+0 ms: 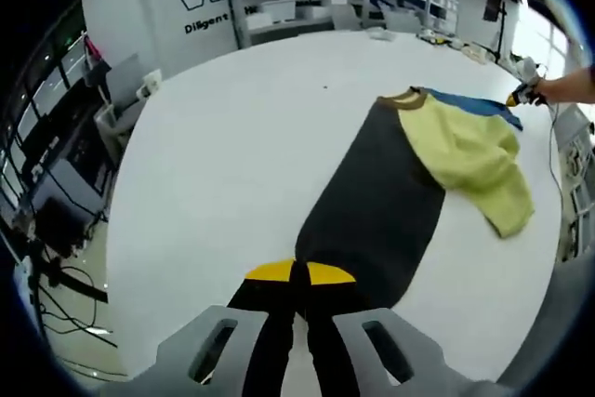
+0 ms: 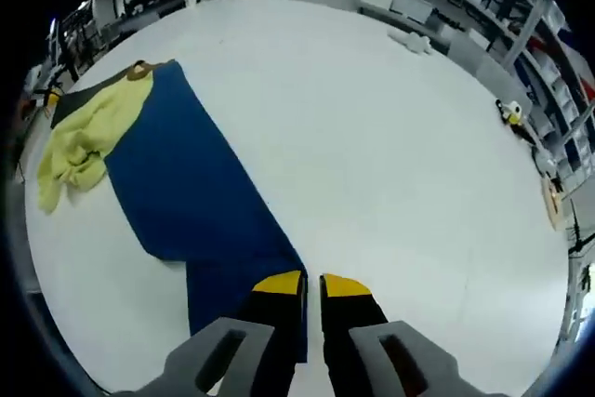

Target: Fold the garment on the visible template until the final outline fits inside the template.

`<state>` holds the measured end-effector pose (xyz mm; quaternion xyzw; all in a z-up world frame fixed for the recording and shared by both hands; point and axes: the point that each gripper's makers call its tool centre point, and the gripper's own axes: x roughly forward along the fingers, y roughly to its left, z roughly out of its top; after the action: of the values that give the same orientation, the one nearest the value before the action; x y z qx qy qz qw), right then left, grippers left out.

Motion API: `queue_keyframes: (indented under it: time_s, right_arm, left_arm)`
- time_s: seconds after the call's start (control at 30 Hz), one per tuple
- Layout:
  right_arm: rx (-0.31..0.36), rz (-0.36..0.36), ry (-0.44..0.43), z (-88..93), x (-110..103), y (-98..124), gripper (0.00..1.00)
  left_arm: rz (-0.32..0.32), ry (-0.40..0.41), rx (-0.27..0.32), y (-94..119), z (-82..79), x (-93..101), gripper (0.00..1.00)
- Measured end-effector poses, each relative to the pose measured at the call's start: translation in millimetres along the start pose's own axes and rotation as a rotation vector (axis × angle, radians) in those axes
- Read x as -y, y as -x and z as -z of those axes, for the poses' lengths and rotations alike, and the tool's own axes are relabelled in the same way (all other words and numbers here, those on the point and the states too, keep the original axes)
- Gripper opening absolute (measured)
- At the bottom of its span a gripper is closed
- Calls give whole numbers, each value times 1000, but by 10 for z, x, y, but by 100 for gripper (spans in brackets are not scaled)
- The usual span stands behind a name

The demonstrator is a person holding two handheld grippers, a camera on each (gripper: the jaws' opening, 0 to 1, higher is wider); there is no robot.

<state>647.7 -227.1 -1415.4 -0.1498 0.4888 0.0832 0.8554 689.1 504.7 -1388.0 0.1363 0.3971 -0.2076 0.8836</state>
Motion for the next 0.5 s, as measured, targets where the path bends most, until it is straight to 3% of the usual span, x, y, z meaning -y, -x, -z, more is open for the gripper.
queue_keyframes:
  time_s: [0.1, 0.23, 0.5]
  right_arm:
    - [23, -41, -23, 25, -111, 58, 2]
    - [44, -114, -35, 147, -356, 79, 23]
    - [45, -145, -34, 381, -582, 101, 24]
  left_arm:
    - [1, 3, 6, 2, -20, 21, 2]
    - [2, 6, 9, 15, -12, 26, 2]
    - [5, 11, 11, 39, 1, 39, 2]
